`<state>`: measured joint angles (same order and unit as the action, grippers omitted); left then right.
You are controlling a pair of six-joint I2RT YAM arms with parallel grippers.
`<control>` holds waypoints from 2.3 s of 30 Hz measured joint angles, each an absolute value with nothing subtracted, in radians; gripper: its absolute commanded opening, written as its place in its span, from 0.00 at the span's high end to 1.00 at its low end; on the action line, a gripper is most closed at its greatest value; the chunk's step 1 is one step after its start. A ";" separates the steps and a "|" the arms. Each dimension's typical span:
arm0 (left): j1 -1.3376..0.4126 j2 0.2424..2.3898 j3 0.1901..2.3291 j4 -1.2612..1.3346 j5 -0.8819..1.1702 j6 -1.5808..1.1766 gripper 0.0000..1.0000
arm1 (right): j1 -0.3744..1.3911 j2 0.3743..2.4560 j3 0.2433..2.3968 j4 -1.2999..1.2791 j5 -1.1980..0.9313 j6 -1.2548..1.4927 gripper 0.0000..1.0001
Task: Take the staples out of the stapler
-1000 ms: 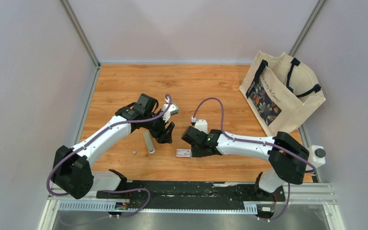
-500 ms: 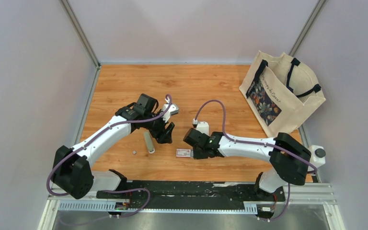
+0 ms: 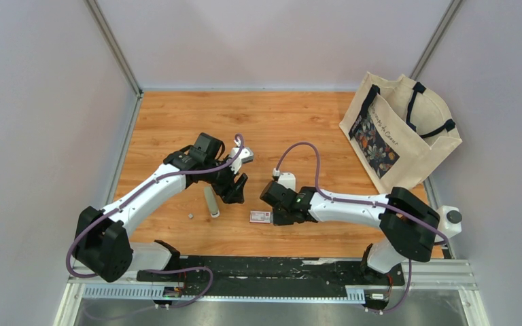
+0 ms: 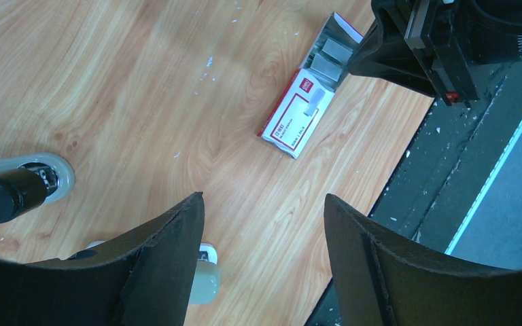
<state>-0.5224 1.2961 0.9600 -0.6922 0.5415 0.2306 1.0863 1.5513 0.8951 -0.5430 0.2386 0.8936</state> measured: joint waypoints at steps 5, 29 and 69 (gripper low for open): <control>-0.522 1.296 0.960 -0.692 0.542 0.231 0.27 | 1.072 1.551 0.889 -0.525 0.226 0.892 0.96; -0.522 1.296 0.960 -0.692 0.545 0.234 0.27 | 1.091 1.470 0.797 -0.481 0.198 0.905 0.96; -0.523 1.296 0.960 -0.716 0.564 0.253 0.26 | 1.059 1.502 0.831 -0.479 0.170 0.836 0.92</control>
